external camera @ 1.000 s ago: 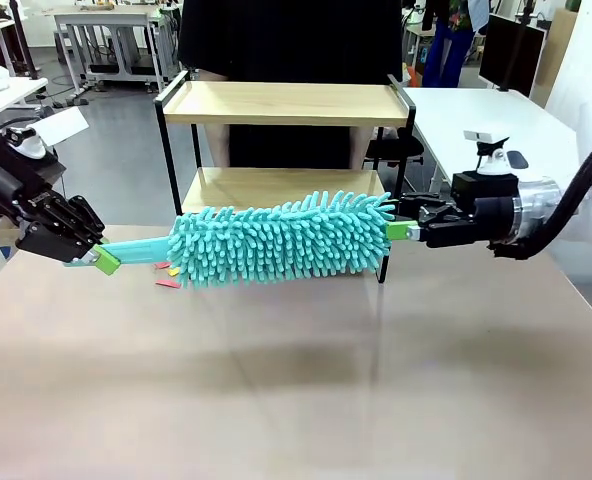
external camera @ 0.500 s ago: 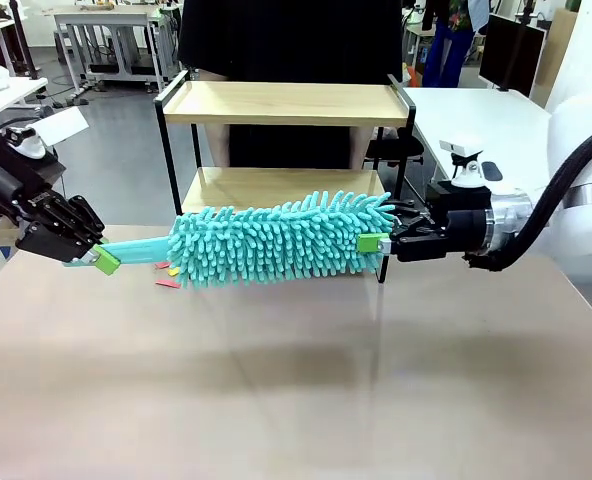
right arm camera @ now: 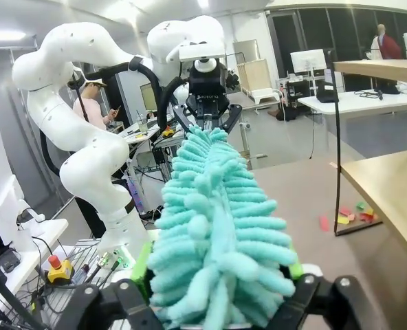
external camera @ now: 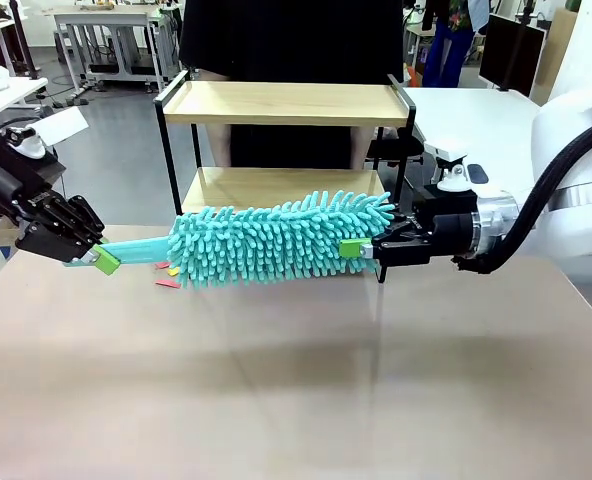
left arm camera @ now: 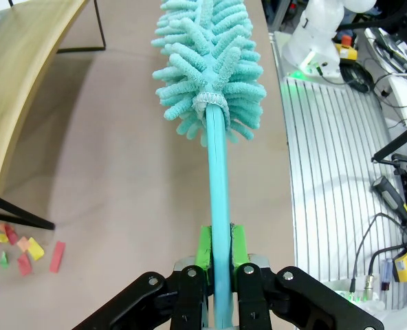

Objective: Clean the shelf.
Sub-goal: Hand the Duster back to the human.

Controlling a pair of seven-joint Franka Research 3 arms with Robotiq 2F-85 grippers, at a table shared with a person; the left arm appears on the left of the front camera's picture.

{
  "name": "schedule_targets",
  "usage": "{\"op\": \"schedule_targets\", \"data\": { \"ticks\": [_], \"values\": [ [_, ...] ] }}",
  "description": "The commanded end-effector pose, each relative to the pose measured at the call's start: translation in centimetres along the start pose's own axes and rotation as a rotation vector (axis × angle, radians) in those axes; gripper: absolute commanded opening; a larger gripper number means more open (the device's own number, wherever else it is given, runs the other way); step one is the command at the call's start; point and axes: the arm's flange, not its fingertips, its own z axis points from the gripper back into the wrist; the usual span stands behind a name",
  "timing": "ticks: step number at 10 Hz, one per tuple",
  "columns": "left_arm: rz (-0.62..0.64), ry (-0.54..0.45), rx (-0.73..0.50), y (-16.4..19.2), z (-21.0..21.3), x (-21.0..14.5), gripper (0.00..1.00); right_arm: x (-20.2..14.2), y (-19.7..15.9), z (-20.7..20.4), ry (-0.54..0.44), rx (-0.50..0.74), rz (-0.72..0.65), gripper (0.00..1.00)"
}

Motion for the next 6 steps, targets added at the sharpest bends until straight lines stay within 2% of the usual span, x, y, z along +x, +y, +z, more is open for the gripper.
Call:
{"op": "schedule_targets", "data": {
  "ticks": [1,3,4,5,6],
  "values": [
    [-0.002,-0.028,-0.003,-0.05,0.03,0.21,0.13,0.03,-0.01,-0.28,-0.015,-0.006,0.034,0.0],
    [-0.002,-0.028,-0.003,-0.05,0.03,0.21,0.13,0.0,-0.03,-0.08,-0.01,0.01,0.036,0.0],
    [-0.002,-0.028,-0.003,-0.05,0.03,0.21,0.13,-0.06,-0.06,-0.06,-0.009,0.016,0.036,0.15],
    [-0.002,-0.028,-0.003,-0.05,0.03,0.21,0.13,-0.14,-0.1,0.01,-0.008,0.025,0.031,0.05],
    [-0.002,-0.028,-0.003,-0.05,0.03,0.21,0.13,-0.11,-0.05,0.15,-0.006,0.04,0.035,0.0]
  ]
}}
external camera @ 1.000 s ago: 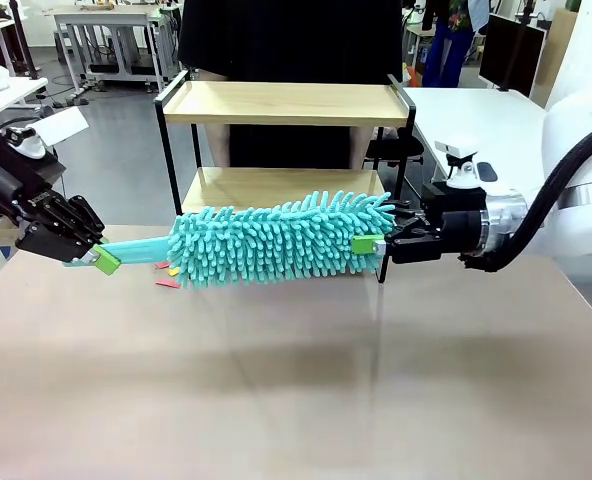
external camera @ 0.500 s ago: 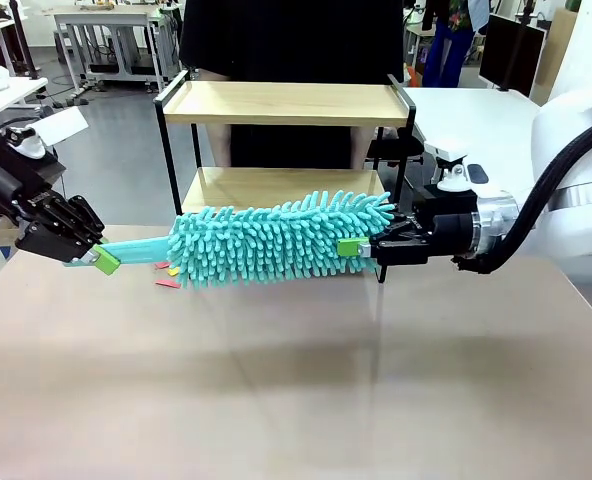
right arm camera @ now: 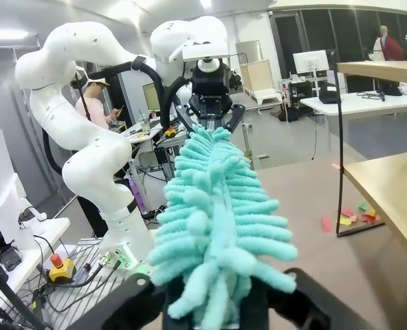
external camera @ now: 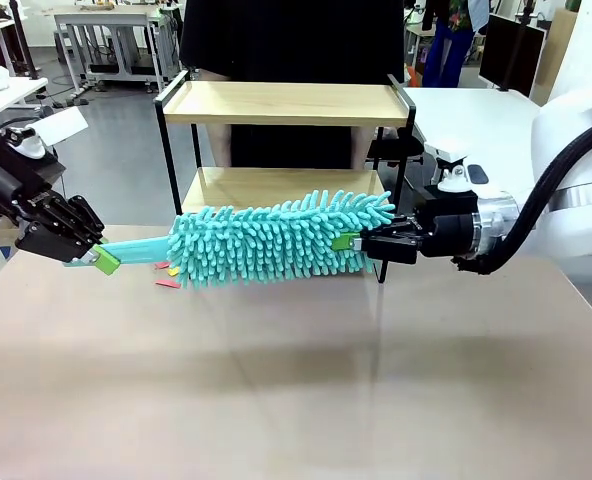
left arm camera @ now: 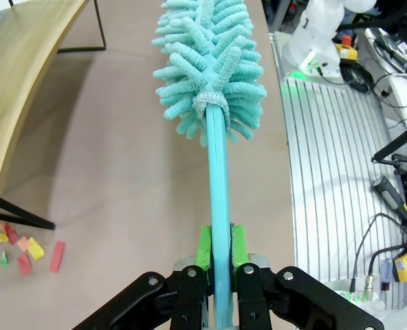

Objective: Clean the shelf.
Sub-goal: Hand the Duster back to the human.

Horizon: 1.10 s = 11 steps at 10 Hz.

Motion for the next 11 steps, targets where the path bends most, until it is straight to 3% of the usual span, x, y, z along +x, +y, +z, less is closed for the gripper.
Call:
{"op": "schedule_targets", "data": {
  "ticks": [1,3,5,6,7,8,9,10,11],
  "values": [
    [-0.003,-0.028,-0.003,-0.1,0.0,0.2,0.13,0.0,0.0,0.4,-0.004,0.028,0.042,0.0],
    [-0.003,-0.028,-0.003,-0.1,0.0,0.2,0.13,0.1,0.1,0.9,-0.023,0.037,0.062,0.0],
    [-0.003,-0.028,-0.003,-0.1,0.0,0.2,0.13,0.2,0.0,1.1,-0.078,0.074,-0.007,0.0],
    [-0.003,-0.028,-0.003,-0.1,0.0,0.2,0.13,0.2,0.2,0.3,-0.017,0.028,0.016,0.0],
    [-0.002,-0.007,-0.006,-0.1,-0.1,0.3,0.69,0.2,0.2,0.3,-0.017,0.028,0.016,0.0],
    [0.014,-0.067,0.004,0.2,0.8,0.1,0.7,0.2,0.2,0.3,-0.017,0.028,0.016,0.0],
    [0.027,-0.125,0.007,0.2,1.7,-0.1,1.0,0.2,0.2,0.3,-0.017,0.028,0.016,0.0],
    [0.036,-0.184,0.007,0.0,2.8,-0.4,0.73,0.2,0.2,0.3,-0.017,0.028,0.016,0.0],
    [0.036,-0.254,0.004,-0.4,4.5,-0.9,1.0,0.2,0.2,0.3,-0.017,0.028,0.016,0.0]
  ]
}}
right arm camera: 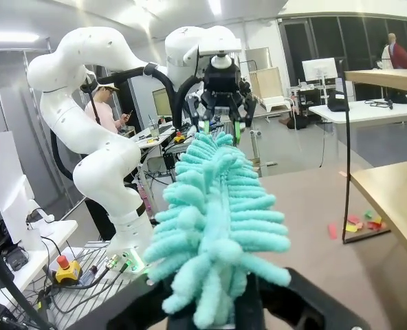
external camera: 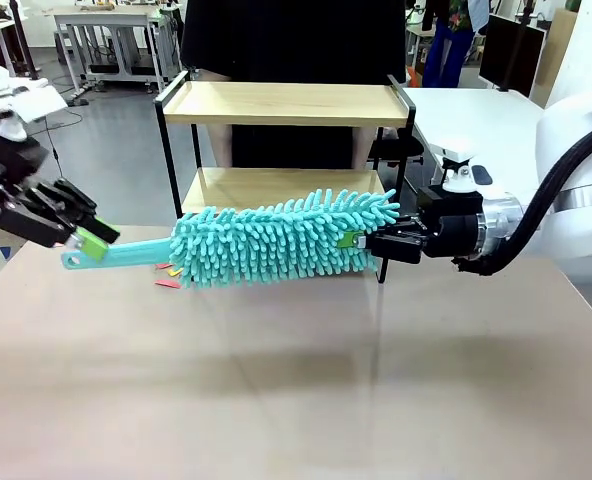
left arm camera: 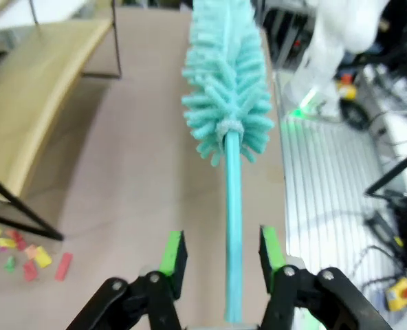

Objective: Clean the shelf.
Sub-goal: Hand the Duster back to the human.

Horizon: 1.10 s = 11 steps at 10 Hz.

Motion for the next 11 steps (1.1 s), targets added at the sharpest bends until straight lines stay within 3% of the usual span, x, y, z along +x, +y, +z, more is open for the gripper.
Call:
{"op": "schedule_targets", "data": {
  "ticks": [1,2,3,7,8,11],
  "values": [
    [-0.01,-0.18,-0.01,-0.4,4.0,-1.0,1.0,0.2,0.1,-0.2,0.009,-0.004,0.01,0.0],
    [0.003,-0.254,0.011,-0.5,6.2,-2.1,1.0,0.2,0.1,-0.2,0.009,-0.004,0.01,0.0],
    [-0.015,-0.404,0.105,-1.3,11.9,-6.1,1.0,0.2,0.1,-0.2,0.009,-0.004,0.01,0.0],
    [-0.035,-0.437,0.144,-0.4,13.1,-7.7,1.0,0.2,0.1,-0.2,0.009,-0.004,0.01,0.0],
    [0.012,-0.402,0.152,-2.2,14.0,-8.0,1.0,0.2,0.1,-0.2,0.009,-0.004,0.01,0.0],
    [0.012,-0.402,0.152,-2.2,14.0,-8.0,1.0,0.2,0.1,-0.2,0.009,-0.004,0.01,0.0]
  ]
}}
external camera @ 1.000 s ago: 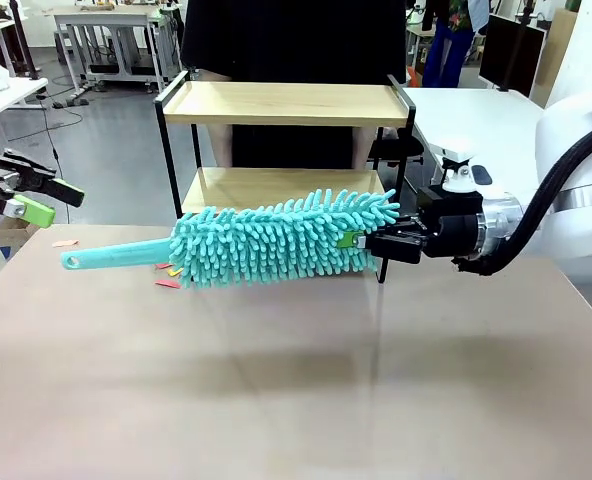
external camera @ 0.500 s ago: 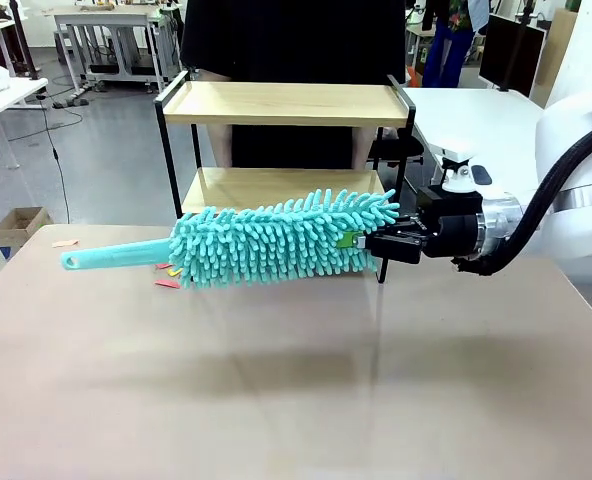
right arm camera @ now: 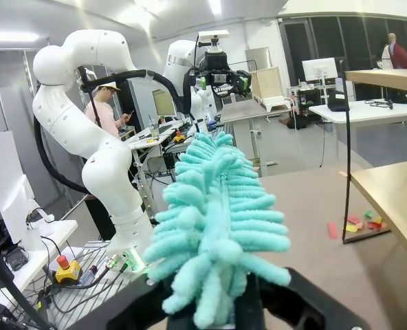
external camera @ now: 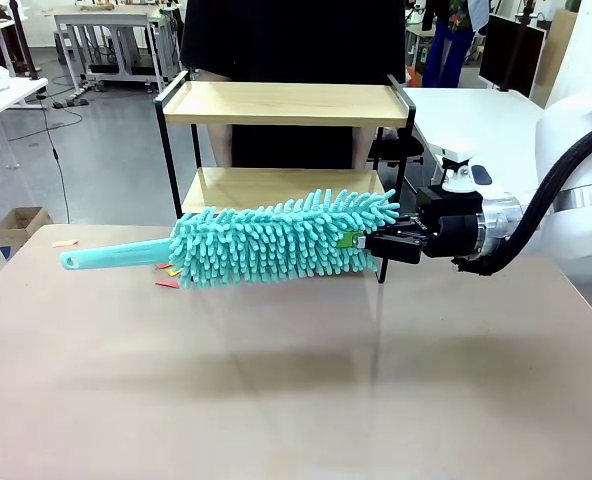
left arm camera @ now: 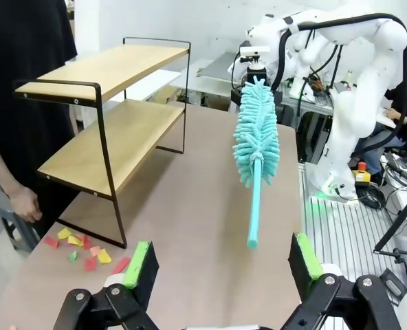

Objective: Clean the shelf.
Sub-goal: Hand the Duster back to the human.

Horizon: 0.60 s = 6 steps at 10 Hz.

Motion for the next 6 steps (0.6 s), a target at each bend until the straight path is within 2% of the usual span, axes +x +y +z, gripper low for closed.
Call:
{"op": "schedule_targets", "data": {
  "ticks": [1,3,6],
  "values": [
    [0.001,-0.007,-0.008,-0.5,0.1,0.3,1.0,0.0,0.0,0.0,0.0,0.0,0.0,0.16],
    [0.001,-0.007,-0.008,-0.5,0.1,0.3,1.0,4.4,1.8,1.0,-0.124,-0.033,0.063,0.16],
    [0.001,-0.007,-0.008,-0.5,0.1,0.3,1.0,12.4,5.4,4.0,-0.298,-0.161,0.212,0.16]
  ]
}}
